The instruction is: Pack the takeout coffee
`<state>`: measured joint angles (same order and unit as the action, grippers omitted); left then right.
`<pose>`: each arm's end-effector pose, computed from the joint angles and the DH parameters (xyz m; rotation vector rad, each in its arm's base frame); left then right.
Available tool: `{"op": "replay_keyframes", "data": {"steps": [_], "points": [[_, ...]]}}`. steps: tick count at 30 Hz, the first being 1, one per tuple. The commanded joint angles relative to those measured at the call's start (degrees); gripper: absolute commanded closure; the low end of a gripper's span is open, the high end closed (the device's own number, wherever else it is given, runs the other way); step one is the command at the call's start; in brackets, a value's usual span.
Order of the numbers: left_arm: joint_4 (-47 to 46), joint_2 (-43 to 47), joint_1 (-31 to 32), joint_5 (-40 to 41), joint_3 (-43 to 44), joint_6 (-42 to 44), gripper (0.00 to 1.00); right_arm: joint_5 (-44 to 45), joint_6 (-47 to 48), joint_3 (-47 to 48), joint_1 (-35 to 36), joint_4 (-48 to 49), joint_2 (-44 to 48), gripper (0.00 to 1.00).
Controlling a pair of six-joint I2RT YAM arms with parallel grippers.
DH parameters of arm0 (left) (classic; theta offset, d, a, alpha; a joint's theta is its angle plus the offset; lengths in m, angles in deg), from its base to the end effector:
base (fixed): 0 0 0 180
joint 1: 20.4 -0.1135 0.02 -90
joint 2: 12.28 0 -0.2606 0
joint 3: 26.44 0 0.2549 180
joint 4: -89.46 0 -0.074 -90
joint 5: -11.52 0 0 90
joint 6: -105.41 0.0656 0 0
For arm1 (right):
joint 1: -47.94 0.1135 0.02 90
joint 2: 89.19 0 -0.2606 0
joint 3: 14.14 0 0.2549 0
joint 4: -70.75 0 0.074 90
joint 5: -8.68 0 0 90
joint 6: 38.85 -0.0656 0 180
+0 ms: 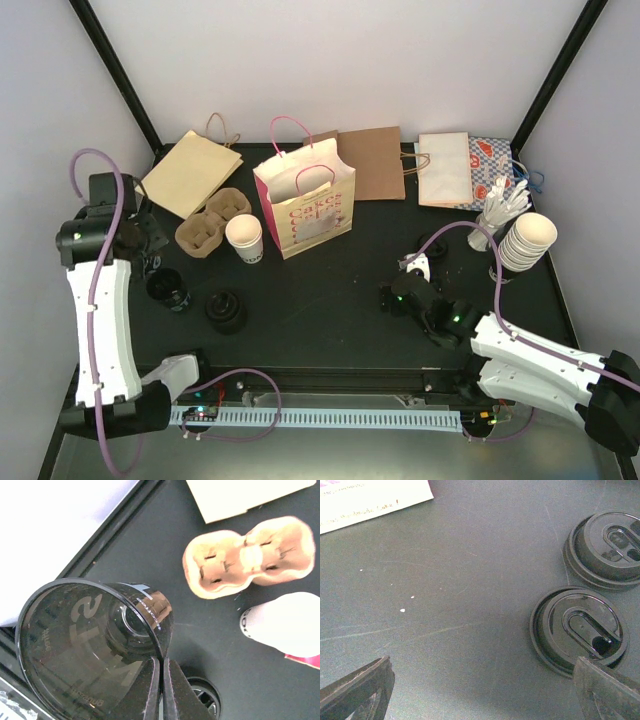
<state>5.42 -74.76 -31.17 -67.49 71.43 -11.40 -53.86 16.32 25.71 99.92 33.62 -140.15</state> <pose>0.1700 0.0451 0.3717 -0.9008 2.4435 0.1526 0.1433 0.1342 0.1682 -0.1305 2.2981 0.1939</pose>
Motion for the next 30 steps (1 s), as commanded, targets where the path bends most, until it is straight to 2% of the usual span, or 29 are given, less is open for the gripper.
{"op": "replay_keyframes", "data": {"steps": [1,4,12,21,25,30], "points": [[3.93,2.62,0.19,-2.27,5.53,-0.75,0.98,0.84,-0.68,1.62,-0.25,1.01,-0.19,0.00],[1.50,4.78,0.22,-5.57,5.07,-1.16,0.98,0.84,-0.68,1.67,-0.28,1.01,-0.35,0.00],[-8.95,11.31,0.26,-20.39,-0.82,0.00,0.99,0.92,-0.71,1.80,-0.23,0.83,-0.72,0.00],[-10.29,11.94,1.81,-31.29,-5.20,2.32,0.98,1.28,-0.94,1.89,-0.27,0.66,-0.90,0.00],[-12.76,13.00,6.80,-33.03,-10.27,0.34,0.98,1.36,-0.95,1.97,-0.30,0.66,-0.96,0.00],[-16.91,13.08,18.05,-29.61,-15.07,-4.35,0.99,1.54,-1.07,2.10,-0.26,0.53,-1.30,0.00]]}}
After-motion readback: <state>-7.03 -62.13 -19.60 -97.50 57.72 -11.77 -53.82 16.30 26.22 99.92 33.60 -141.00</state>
